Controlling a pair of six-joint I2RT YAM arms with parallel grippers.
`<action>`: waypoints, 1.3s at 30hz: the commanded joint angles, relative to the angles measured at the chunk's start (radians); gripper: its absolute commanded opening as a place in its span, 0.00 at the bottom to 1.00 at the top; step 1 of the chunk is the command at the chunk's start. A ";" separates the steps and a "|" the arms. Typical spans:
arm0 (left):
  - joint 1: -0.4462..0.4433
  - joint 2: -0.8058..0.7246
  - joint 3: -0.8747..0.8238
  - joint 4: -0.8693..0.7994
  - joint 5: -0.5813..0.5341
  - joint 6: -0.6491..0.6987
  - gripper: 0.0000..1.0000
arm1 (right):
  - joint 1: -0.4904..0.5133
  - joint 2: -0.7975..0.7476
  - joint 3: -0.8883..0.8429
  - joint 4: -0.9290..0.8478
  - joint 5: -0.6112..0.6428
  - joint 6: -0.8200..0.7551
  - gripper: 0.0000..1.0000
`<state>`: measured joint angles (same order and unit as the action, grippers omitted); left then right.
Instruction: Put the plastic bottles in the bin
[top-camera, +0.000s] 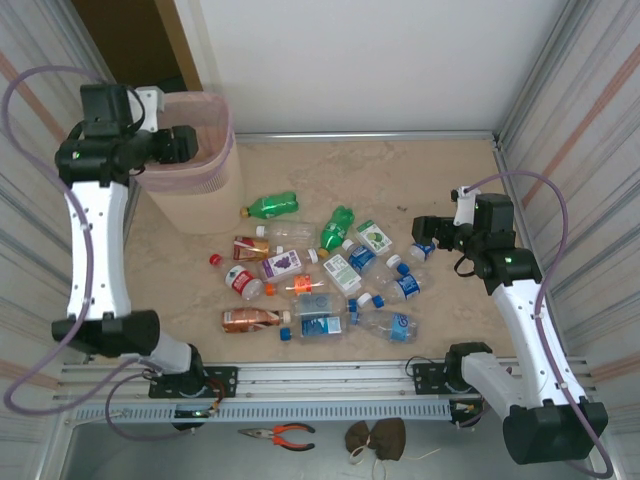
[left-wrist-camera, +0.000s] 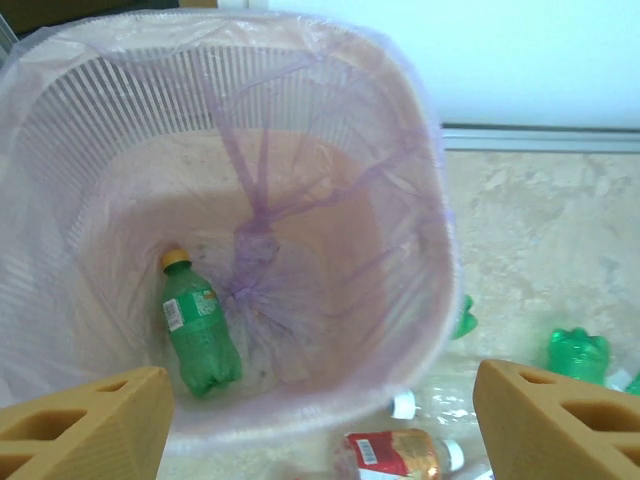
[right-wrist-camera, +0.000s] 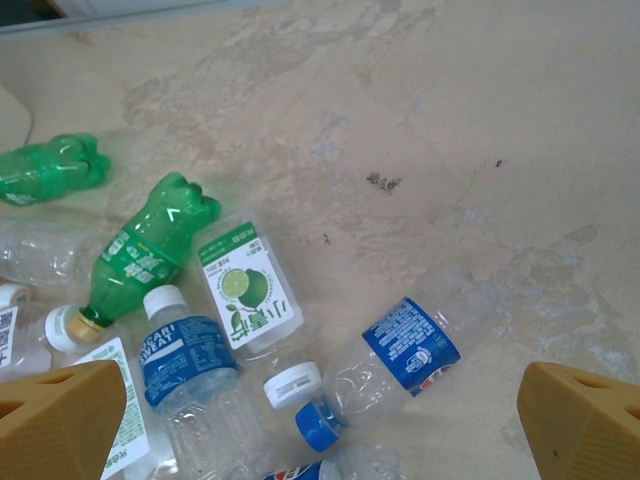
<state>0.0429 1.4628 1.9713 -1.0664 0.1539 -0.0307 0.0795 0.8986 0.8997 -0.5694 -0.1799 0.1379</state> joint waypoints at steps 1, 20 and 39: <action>-0.003 -0.112 -0.094 0.023 0.050 -0.081 0.79 | 0.008 -0.017 0.019 0.011 -0.011 -0.012 0.99; -0.001 -0.602 -0.888 0.011 0.094 -0.884 0.78 | 0.057 -0.038 0.005 0.012 -0.043 0.004 0.99; -0.015 -0.735 -1.367 -0.113 0.344 -1.338 0.83 | 0.155 -0.094 0.019 -0.008 0.075 -0.033 0.99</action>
<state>0.0322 0.7403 0.6373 -1.1561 0.4576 -1.2747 0.2226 0.8291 0.8997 -0.5701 -0.1478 0.1349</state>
